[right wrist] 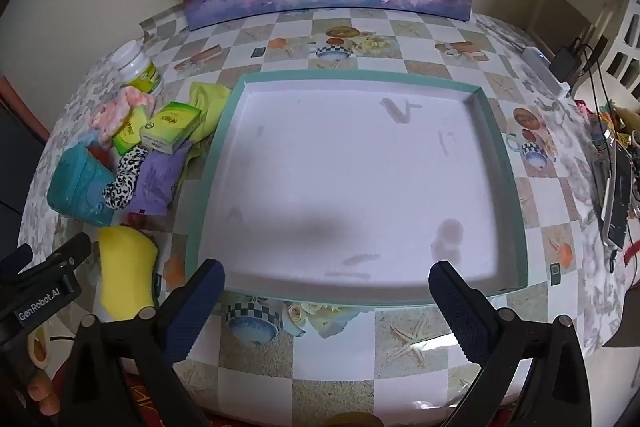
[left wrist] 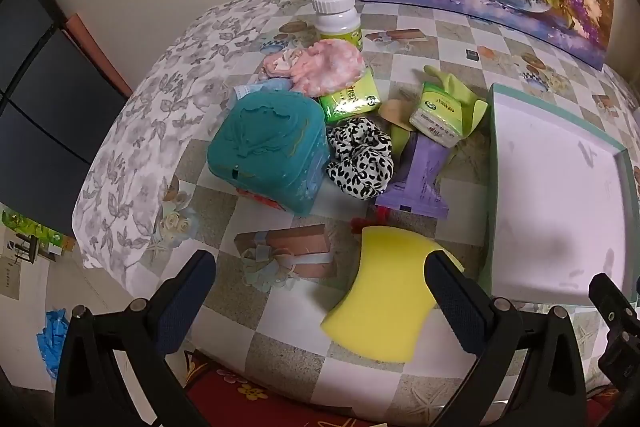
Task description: Organize soft objects
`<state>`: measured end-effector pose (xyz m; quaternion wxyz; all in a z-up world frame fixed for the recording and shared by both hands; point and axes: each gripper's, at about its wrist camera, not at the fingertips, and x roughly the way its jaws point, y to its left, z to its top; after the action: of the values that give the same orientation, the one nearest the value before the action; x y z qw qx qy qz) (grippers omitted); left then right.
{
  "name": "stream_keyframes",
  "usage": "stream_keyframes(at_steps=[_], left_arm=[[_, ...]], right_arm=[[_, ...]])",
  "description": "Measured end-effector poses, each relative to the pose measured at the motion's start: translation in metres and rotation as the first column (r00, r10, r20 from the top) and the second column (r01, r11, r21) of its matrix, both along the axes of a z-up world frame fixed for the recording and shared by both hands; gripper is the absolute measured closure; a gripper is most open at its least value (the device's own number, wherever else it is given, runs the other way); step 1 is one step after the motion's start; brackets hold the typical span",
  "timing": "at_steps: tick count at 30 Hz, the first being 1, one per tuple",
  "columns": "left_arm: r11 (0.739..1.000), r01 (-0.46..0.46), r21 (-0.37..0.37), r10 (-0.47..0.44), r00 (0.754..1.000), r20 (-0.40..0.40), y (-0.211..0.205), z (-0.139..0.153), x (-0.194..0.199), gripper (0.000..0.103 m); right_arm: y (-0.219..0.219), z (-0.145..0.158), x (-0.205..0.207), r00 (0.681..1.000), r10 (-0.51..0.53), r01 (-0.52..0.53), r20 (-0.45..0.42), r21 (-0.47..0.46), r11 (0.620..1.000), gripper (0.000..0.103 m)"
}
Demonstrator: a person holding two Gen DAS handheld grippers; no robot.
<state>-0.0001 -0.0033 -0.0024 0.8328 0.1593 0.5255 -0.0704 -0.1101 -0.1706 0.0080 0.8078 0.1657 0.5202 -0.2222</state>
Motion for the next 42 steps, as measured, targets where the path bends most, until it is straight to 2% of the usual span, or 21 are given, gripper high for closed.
stream_keyframes(at_steps=[42], left_arm=[[1.000,-0.017,0.002,0.017,0.999,-0.030,0.0026,-0.0076,0.0015,0.000]], right_arm=[[0.0038,-0.0010,0.0011,1.000,0.001,-0.001,-0.001,-0.007,1.000,0.000]])
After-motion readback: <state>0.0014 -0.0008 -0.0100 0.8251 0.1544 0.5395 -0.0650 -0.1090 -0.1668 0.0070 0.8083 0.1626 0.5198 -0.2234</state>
